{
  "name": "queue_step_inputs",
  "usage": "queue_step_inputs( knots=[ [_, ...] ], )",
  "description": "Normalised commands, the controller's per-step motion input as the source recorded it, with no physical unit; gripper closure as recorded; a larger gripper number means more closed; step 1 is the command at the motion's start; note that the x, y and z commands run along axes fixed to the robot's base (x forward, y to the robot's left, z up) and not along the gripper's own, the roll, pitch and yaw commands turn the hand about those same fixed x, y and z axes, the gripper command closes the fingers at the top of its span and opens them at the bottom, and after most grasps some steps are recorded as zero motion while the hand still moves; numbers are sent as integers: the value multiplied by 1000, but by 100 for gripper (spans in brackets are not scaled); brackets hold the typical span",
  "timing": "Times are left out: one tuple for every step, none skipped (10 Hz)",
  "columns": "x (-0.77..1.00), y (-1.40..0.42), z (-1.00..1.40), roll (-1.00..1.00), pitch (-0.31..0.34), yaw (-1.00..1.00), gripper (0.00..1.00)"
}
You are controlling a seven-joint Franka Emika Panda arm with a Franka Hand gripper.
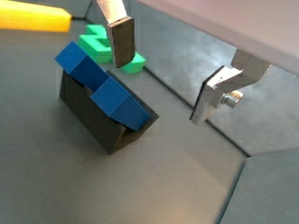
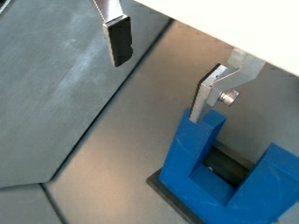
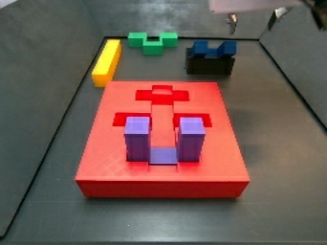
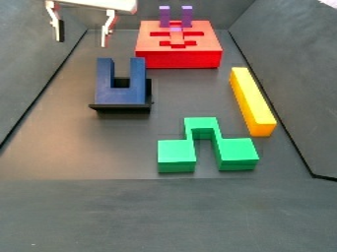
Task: Pick up the blue object. Move up. Place the blue object on the fixture. Regrasp the blue object. Move to above the board. Insert the blue object.
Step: Regrasp the blue object.
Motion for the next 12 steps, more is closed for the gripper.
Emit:
queue_step_inputs(
  knots=[
    [-14, -277, -149, 991, 263, -80, 0],
    [0, -177, -194, 994, 280, 0, 0],
    [-20, -91, -317, 851, 226, 283, 0],
    [0, 0, -320, 689, 231, 417, 0],
    [0, 0, -303, 614, 200, 460, 0],
    [0, 0, -274, 506, 214, 506, 0],
    [-86, 0, -209, 417, 160, 409, 0],
    [-91, 0, -217, 451, 197, 394, 0],
    [-131, 0, -189, 420, 209, 317, 0],
    [-137, 0, -160, 309, 106, 171, 0],
    [0, 0, -197, 243, 17, 109, 0],
    [63, 0, -143, 160, 0, 60, 0]
  ],
)
